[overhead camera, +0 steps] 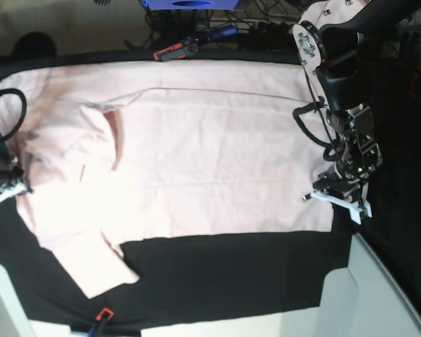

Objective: Fold the T-shirt properly

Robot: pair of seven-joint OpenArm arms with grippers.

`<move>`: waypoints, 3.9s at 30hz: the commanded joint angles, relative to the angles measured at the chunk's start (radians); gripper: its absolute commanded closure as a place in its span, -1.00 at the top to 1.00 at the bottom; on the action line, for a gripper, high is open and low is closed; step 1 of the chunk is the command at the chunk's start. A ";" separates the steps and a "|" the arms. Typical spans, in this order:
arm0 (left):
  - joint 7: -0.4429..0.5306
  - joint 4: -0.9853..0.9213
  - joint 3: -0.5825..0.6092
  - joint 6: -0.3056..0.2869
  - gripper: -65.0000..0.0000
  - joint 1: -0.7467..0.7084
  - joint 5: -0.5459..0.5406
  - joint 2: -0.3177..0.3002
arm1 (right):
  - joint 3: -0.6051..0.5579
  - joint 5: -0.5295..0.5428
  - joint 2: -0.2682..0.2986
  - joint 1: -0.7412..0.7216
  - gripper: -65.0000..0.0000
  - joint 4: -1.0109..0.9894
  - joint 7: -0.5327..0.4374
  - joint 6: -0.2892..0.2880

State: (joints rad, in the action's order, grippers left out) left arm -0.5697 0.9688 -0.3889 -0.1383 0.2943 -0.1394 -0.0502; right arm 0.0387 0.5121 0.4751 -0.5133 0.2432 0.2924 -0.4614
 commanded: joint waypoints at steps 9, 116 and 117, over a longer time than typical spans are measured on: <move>-0.017 0.220 0.006 -0.004 -1.00 -0.039 -0.009 0.016 | 0.003 0.012 0.020 -0.020 -1.00 0.095 -0.023 -0.007; -0.315 0.816 -0.003 -0.007 -0.12 -0.418 -0.001 -0.007 | 0.191 -0.066 -0.085 0.048 0.17 0.319 0.321 0.168; -0.315 0.816 -0.003 -0.007 -0.12 -0.418 -0.001 -0.007 | 0.191 -0.066 -0.092 0.048 0.05 0.319 0.321 0.168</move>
State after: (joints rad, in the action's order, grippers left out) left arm -0.9016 1.7691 -0.3908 -0.1490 -0.1356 -0.1356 -0.0471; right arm 0.2253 0.4381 0.3733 -0.4374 0.5488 0.6254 -0.2859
